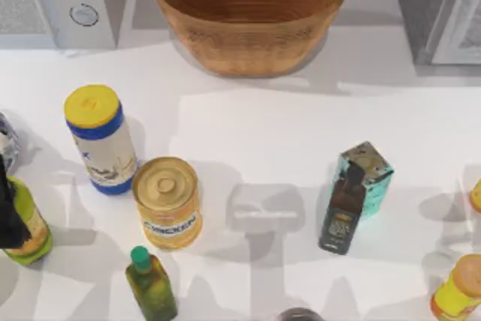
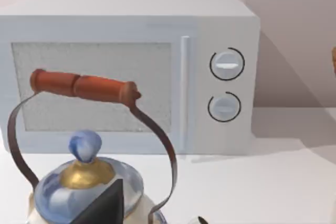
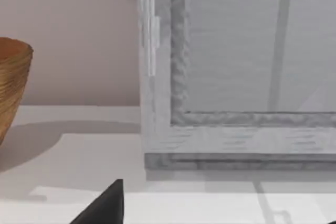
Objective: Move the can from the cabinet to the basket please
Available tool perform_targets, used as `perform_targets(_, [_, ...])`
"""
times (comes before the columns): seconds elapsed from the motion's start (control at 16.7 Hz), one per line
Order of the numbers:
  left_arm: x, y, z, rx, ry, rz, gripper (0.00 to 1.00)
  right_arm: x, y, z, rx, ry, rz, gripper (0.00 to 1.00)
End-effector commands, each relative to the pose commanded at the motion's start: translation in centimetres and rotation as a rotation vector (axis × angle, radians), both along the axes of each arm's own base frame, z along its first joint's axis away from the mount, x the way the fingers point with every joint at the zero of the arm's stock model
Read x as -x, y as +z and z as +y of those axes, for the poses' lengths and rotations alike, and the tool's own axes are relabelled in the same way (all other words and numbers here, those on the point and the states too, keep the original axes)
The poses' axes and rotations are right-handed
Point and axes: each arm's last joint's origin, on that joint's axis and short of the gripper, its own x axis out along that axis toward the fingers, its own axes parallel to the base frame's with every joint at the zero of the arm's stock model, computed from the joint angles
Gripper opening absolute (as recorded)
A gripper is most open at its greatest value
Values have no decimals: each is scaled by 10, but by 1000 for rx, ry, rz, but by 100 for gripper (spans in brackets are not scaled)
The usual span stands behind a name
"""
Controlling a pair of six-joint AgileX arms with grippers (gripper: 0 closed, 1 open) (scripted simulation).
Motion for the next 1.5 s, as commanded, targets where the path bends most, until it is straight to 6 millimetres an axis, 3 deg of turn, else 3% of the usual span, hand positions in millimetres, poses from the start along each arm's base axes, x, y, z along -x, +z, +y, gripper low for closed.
perform_targets(0.24, [0,0,0,0,0,0,100,0,8,0,-1,2,1,100])
perform_targets(0.42, [0,0,0,0,0,0,100,0,40,2,-2,4,8,100])
perform_targets(0.78, [0,0,0,0,0,0,100,-23,155,8,-1,-2,27,100])
perform_targets(1.14, [0,0,0,0,0,0,100,-82,272,24,3,-7,30,100])
perform_targets(1.32, [0,0,0,0,0,0,100,-112,313,34,2,-6,18,100])
perform_targets(1.5, [0,0,0,0,0,0,100,-136,338,42,1,-3,5,100])
